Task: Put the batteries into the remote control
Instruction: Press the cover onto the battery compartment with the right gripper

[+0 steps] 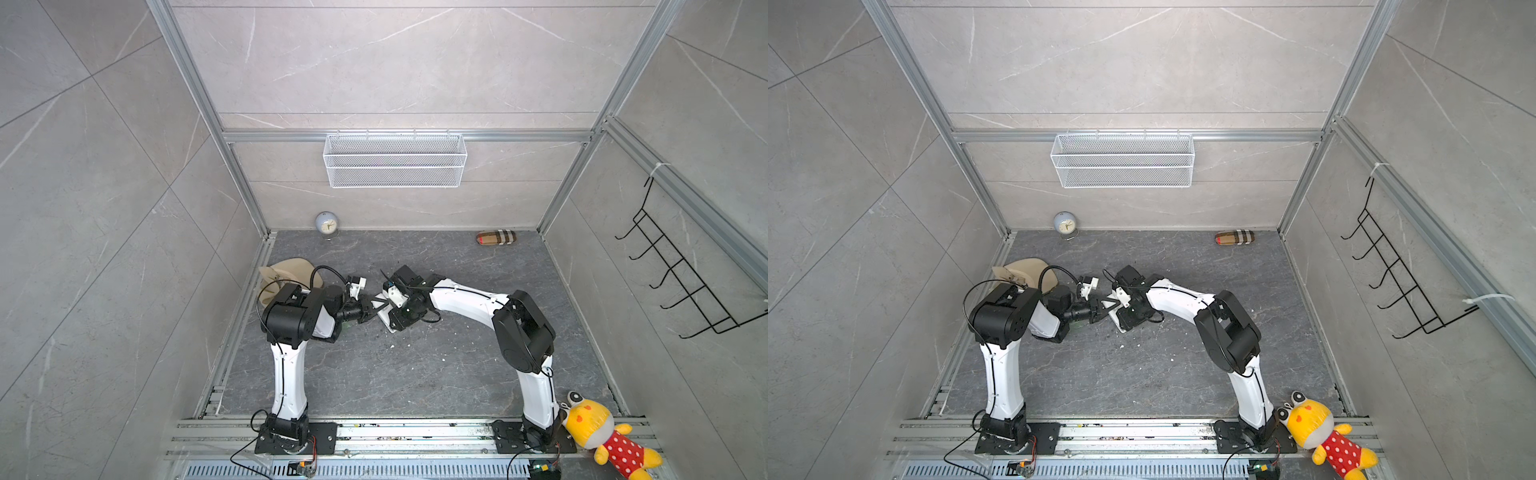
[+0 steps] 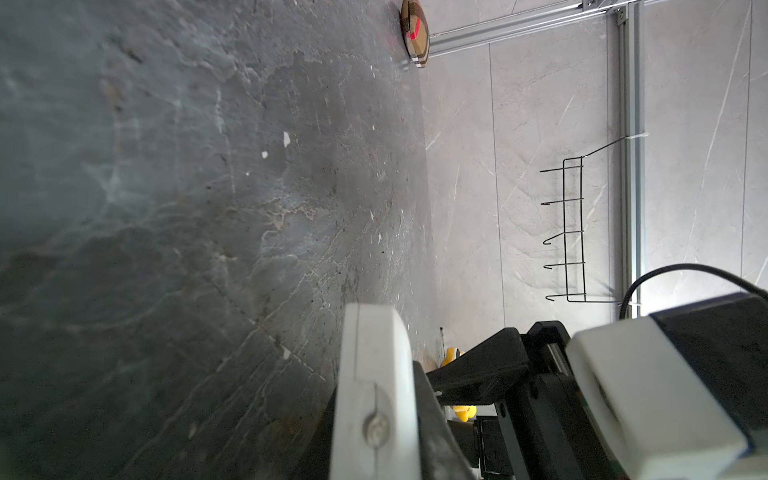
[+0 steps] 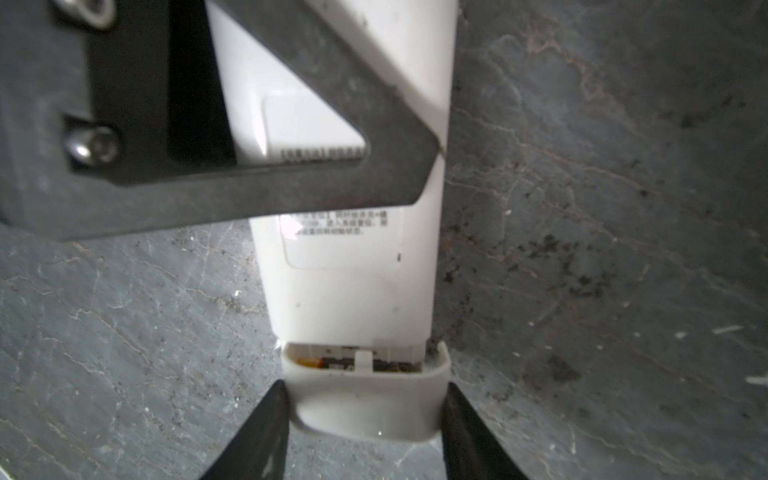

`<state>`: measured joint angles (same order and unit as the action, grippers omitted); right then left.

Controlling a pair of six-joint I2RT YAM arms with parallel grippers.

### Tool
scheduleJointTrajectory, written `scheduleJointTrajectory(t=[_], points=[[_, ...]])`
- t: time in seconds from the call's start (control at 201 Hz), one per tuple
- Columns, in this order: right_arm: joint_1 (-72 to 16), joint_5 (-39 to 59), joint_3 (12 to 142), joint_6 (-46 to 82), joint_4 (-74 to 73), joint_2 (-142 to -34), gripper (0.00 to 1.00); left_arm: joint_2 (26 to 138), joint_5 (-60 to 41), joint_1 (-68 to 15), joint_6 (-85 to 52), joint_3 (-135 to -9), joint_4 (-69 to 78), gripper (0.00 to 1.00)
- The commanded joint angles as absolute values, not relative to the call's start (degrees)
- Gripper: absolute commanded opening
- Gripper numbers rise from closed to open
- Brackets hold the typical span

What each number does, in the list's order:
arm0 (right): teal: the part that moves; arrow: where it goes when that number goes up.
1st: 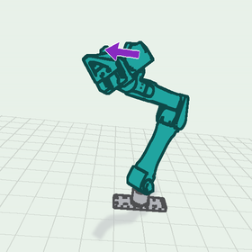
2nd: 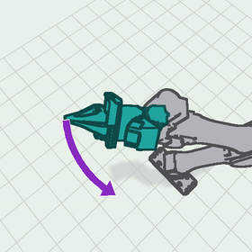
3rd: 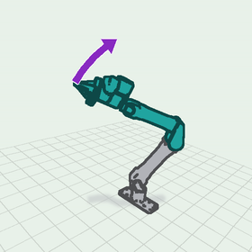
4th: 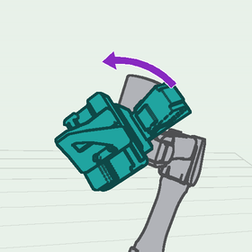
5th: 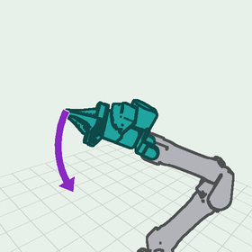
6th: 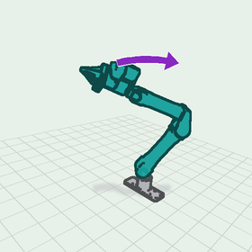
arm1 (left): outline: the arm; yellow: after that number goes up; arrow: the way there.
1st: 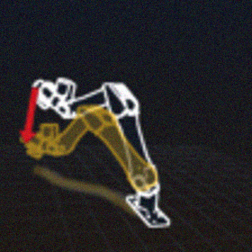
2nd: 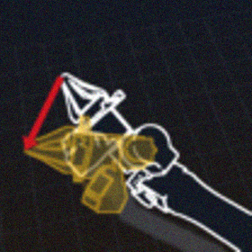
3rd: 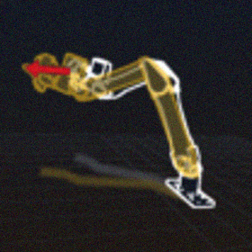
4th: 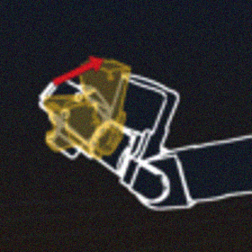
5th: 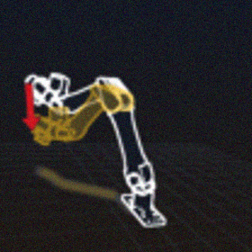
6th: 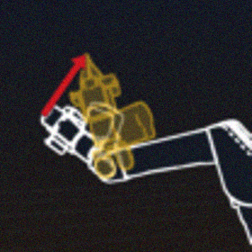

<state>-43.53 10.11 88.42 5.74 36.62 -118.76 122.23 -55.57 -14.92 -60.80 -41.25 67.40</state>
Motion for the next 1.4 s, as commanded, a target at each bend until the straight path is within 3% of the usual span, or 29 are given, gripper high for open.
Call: scheduleJointTrajectory(t=[0.0, 0.602, 1.394], points=[[-44.55, 13.60, 87.33, 4.48, 35.79, -119.99, 0.51, 121.64, -56.90, -16.00, -58.90, -42.80, 67.53, 0.00], [-44.82, 10.99, 79.81, 5.18, 32.33, -115.59, 0.51, 117.79, -54.36, -16.16, -53.21, -41.05, 62.58, 0.00], [-45.16, 9.84, 85.83, 6.45, 33.03, -121.25, 0.51, 116.56, -54.40, -17.40, -51.50, -41.22, 58.85, 0.00]])
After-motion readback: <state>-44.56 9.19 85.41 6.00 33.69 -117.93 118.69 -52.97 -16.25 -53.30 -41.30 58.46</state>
